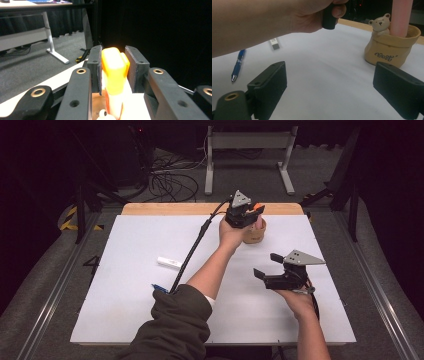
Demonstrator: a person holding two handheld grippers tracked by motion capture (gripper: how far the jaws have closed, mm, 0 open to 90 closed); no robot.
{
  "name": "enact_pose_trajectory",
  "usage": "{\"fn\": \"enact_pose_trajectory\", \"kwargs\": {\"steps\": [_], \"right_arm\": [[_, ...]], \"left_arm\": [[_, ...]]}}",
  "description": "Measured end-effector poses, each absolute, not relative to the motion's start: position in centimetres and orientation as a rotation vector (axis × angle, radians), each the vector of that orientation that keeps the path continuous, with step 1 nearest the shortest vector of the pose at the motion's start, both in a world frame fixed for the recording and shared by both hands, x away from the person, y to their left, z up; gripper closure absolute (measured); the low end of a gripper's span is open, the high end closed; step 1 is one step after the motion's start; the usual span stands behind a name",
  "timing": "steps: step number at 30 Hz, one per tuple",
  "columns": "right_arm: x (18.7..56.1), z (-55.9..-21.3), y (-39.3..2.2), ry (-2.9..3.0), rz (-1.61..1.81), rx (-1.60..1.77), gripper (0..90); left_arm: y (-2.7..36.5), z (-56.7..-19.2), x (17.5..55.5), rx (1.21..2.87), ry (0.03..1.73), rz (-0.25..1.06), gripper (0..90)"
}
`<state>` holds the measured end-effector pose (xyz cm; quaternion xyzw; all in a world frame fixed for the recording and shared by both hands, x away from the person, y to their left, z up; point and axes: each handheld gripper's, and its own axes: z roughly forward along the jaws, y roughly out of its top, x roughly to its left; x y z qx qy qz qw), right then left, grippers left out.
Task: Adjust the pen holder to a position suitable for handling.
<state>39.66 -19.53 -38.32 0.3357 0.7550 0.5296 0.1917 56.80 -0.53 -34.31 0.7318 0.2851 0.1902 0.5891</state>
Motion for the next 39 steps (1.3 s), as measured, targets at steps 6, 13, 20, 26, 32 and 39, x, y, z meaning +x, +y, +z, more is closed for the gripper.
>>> {"fn": "enact_pose_trajectory", "kwargs": {"steps": [6,13,20,26,32,39], "right_arm": [[39.7,-38.3,-19.5,2.122,1.488,0.944,12.4],[39.7,-38.4,-19.4,2.127,1.486,0.943,12.5],[39.7,-38.4,-19.4,2.129,1.484,0.941,12.5],[39.8,-38.5,-19.2,2.131,1.484,0.937,12.5],[39.8,-38.5,-19.0,2.128,1.48,0.922,12.5],[39.7,-38.5,-18.6,2.133,1.48,0.923,12.5]], "left_arm": [[-0.4,-34.7,57.1,1.726,0.697,0.42,68.0],[-0.1,-35.0,57.3,1.745,0.702,0.403,67.4],[0.3,-34.7,57.3,1.752,0.705,0.413,61.7],[0.8,-34.2,56.9,1.761,0.704,0.42,48.8],[2.0,-33.6,56.2,1.745,0.709,0.444,37.8],[3.7,-32.8,54.8,1.73,0.706,0.45,26.5]]}}
